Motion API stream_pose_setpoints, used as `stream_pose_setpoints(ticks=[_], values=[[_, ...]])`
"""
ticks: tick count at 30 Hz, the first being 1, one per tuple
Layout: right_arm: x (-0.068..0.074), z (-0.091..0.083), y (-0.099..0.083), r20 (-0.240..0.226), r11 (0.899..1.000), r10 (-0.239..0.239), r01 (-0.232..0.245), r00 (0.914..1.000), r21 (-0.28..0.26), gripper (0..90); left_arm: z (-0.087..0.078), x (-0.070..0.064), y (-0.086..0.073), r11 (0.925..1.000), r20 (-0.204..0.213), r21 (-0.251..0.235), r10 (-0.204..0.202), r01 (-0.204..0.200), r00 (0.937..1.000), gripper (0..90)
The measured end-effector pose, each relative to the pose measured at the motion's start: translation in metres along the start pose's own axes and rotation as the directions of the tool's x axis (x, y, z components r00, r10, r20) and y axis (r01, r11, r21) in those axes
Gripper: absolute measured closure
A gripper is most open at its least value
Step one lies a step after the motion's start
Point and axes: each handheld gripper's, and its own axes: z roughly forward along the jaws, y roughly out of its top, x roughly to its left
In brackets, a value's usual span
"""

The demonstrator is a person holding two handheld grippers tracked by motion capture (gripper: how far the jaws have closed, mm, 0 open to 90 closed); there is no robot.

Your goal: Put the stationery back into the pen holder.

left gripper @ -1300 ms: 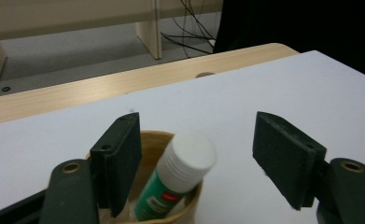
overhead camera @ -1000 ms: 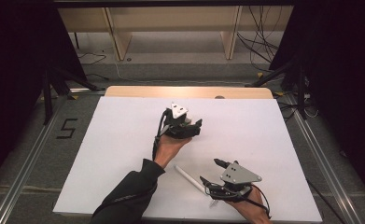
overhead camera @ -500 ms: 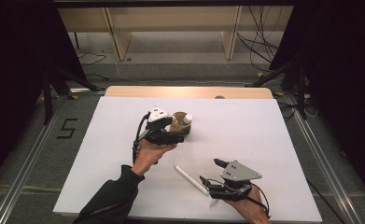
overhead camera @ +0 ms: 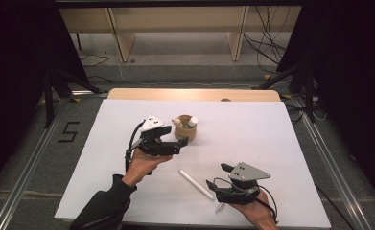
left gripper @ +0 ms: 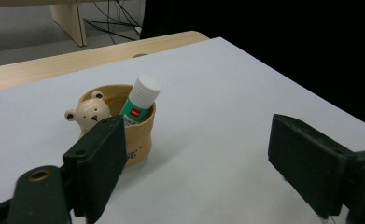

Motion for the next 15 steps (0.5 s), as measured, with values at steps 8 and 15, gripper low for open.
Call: stream_pose_setpoints(ticks=[8, 15], values=[[0.002, 0.003, 0.002, -0.016, 0.998, 0.03, -0.029, 0.9994, 0.054, 27.8, -0.014, 0.001, -0.014, 0.9999, 0.041, -0.001, 0.016, -0.016, 0.999, 18.4], [0.006, 0.01, 0.006, -0.036, 0.991, 0.053, -0.048, 0.998, 0.128, 27.9, -0.026, 0.006, -0.031, 0.9995, 0.036, -0.005, 0.031, -0.031, 0.9989, 18.1]])
